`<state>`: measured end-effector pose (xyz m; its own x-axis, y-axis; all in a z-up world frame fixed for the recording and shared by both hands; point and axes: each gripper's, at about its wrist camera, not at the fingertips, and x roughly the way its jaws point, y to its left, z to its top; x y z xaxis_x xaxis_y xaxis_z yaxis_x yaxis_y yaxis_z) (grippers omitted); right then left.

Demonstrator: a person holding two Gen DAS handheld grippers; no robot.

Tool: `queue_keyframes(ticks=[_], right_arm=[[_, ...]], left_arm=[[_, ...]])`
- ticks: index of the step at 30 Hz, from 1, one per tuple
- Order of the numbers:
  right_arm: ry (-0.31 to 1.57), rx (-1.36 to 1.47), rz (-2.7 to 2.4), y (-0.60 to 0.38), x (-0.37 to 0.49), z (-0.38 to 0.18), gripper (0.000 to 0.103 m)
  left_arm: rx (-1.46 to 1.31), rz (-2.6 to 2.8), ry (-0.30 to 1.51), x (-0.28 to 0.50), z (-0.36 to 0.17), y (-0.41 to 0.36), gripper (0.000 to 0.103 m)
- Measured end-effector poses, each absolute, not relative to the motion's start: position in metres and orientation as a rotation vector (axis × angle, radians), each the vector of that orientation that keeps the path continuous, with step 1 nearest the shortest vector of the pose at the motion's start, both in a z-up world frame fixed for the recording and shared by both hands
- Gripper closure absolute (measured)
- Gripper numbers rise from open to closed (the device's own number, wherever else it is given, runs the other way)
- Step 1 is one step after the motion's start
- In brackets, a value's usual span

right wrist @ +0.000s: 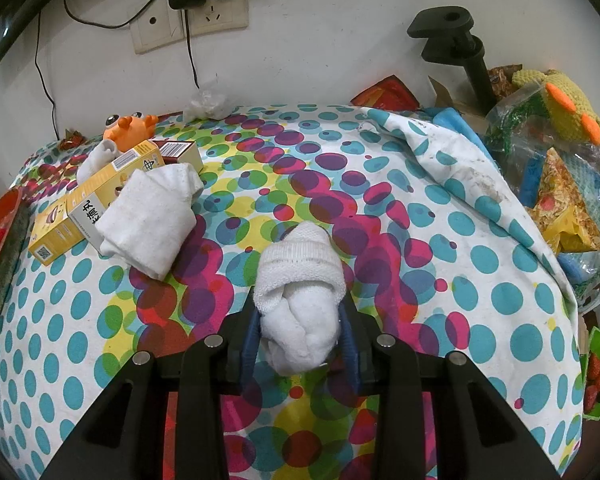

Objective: Organize objects
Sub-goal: 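Lift the light blue sock with the left gripper and carry it toward the tray, then lower the light blue sock into the tray and open the left gripper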

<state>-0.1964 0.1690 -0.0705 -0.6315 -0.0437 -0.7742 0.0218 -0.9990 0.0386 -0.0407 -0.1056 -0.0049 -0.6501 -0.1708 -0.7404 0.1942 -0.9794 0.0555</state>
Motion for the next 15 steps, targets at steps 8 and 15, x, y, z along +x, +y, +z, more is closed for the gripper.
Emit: queue_keyframes(ticks=[8,15], right_arm=[[-0.04,1.336,-2.813,0.168,-0.197,-0.071,0.07],[0.002,1.357,-2.846,0.17,-0.196,-0.072,0.068]], left_arm=[[1.225,-2.608,0.06,-0.025,-0.017,-0.151,0.067],[1.229,-2.55,0.132,-0.012,-0.029,-0.187,0.067]])
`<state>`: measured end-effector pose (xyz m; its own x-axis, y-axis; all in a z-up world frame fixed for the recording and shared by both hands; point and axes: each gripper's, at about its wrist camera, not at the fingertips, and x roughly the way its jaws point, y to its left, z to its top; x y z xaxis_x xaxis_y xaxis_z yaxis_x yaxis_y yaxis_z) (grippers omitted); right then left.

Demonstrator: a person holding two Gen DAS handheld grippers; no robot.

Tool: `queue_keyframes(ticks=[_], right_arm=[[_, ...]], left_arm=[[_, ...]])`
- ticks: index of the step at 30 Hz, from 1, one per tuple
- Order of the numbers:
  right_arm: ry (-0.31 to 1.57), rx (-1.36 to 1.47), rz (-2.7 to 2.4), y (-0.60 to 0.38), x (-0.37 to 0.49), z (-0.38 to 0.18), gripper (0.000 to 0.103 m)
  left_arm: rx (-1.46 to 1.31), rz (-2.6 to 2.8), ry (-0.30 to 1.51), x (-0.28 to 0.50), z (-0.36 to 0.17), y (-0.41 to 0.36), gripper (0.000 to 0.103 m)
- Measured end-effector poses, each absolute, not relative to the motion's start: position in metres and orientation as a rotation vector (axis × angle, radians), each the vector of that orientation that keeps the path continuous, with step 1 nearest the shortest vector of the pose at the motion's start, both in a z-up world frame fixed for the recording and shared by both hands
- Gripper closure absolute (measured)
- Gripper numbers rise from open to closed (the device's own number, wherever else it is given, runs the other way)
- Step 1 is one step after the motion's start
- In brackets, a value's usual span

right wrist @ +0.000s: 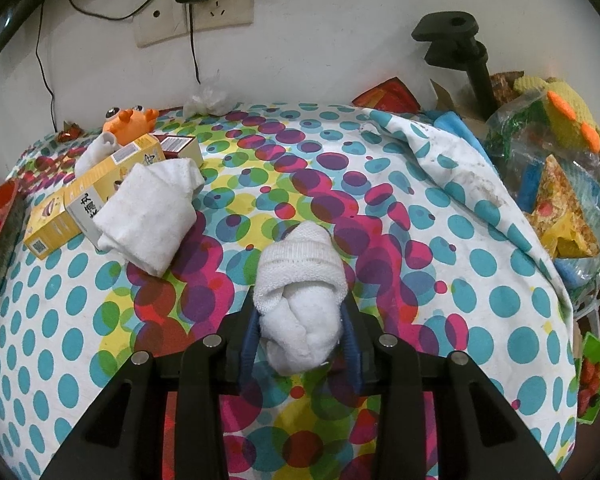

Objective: Organize objects
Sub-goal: 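Lower the light blue sock into the tray and open the left gripper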

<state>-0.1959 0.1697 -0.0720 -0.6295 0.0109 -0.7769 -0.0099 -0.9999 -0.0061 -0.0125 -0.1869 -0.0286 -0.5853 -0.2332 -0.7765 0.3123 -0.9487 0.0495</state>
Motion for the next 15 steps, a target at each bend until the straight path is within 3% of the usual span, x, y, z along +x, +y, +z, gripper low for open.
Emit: queue_keyframes(ticks=[15], right_arm=[[-0.041,-1.338,2.8,0.169,-0.191,-0.072,0.067]], left_arm=[[1.212,-2.489,0.195,0.005,-0.034,-0.234,0.067]])
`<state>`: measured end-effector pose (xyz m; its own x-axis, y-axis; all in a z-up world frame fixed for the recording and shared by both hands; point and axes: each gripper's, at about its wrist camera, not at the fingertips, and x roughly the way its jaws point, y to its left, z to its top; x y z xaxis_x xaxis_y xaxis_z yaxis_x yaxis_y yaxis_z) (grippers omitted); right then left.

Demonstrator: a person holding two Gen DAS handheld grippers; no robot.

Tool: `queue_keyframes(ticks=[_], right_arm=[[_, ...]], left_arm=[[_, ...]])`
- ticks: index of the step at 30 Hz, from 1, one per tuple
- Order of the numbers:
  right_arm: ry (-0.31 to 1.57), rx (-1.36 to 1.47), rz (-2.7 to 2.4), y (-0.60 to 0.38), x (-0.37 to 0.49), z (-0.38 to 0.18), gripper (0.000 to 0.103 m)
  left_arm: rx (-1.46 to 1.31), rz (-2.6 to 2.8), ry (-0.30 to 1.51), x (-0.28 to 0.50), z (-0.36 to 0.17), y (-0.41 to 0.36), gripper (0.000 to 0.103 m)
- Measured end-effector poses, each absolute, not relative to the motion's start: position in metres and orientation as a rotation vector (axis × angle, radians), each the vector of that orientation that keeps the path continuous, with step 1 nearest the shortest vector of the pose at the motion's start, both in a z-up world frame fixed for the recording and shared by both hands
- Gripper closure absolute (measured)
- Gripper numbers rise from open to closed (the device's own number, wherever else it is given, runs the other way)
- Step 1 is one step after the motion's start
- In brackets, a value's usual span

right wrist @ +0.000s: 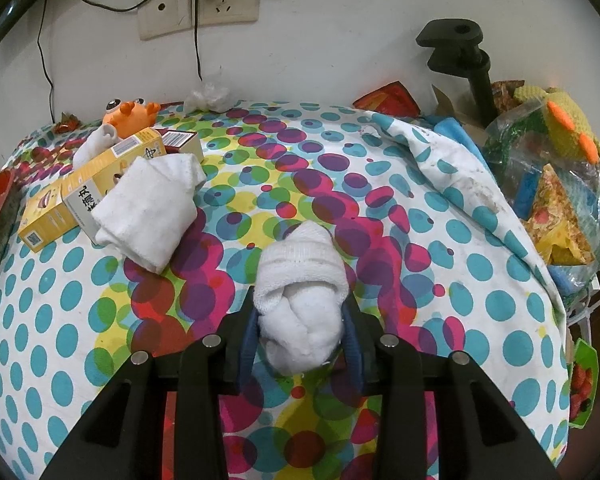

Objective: Organize objects
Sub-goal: 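Lower the light blue sock into the tray and open the left gripper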

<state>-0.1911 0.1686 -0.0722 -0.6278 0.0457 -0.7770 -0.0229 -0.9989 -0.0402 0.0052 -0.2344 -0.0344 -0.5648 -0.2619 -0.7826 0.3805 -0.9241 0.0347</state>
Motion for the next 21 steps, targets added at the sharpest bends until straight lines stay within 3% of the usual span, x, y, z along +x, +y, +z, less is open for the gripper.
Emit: queue_keyframes(ticks=[21], right_arm=[[-0.058,-1.326,2.773,0.138,-0.194,-0.074,0.067]], left_arm=[[1.242,-2.428,0.232,0.01,-0.043,-0.26,0.067]])
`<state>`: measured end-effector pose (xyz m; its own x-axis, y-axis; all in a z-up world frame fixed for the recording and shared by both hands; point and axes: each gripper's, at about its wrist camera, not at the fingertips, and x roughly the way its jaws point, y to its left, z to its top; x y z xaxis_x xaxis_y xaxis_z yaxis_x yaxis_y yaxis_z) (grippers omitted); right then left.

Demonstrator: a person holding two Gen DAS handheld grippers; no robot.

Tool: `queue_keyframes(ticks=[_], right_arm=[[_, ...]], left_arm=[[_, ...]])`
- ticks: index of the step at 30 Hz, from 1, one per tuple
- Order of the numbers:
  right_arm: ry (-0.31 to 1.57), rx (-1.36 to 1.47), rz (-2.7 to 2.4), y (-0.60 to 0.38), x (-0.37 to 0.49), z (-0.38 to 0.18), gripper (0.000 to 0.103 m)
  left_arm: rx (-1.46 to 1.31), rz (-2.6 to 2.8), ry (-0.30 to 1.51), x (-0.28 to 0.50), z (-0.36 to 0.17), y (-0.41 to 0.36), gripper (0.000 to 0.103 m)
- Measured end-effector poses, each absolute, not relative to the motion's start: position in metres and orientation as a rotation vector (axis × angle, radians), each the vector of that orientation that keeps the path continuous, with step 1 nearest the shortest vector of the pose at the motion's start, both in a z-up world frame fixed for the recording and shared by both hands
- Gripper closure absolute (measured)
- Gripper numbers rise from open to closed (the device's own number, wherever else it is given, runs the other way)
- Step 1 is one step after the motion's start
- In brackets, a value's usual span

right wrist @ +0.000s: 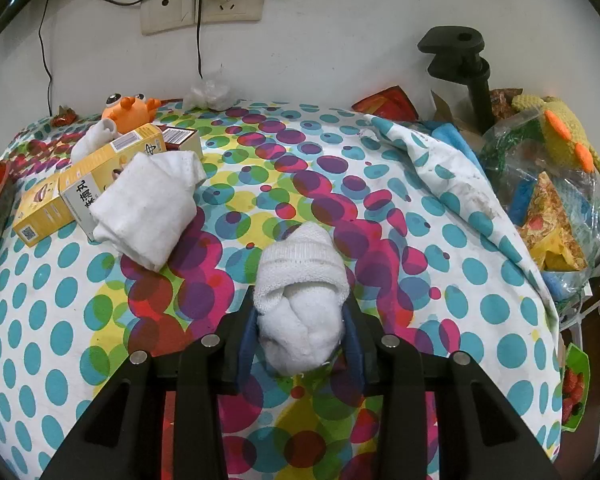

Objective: Organize objects
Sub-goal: 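Lower the light blue sock into the tray and open the left gripper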

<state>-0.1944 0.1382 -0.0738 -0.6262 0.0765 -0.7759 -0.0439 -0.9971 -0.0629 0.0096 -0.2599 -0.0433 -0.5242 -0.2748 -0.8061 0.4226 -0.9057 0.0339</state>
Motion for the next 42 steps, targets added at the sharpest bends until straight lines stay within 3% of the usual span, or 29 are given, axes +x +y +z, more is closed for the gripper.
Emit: queue_keyframes(ticks=[13,18,22,42], right_arm=[[-0.057,-1.321,2.761,0.132,-0.195,-0.074,0.067],[-0.061,-1.319,2.757,0.128,-0.196,-0.074,0.067],[-0.053,-1.32,2.756,0.124,-0.197,-0.074,0.067],[0.043,-1.299,2.699,0.128,-0.194,-0.077,0.068]], left_arm=[[1.28,-2.385,0.246,0.01,-0.048,-0.264,0.063],[1.281,-2.375,0.28,0.012,-0.044,-0.266,0.058],[1.263,-2.381,0.276,0.015,-0.035,-0.264,0.045],[1.266,-2.437,0.199,0.019,-0.002,-0.235,0.045]])
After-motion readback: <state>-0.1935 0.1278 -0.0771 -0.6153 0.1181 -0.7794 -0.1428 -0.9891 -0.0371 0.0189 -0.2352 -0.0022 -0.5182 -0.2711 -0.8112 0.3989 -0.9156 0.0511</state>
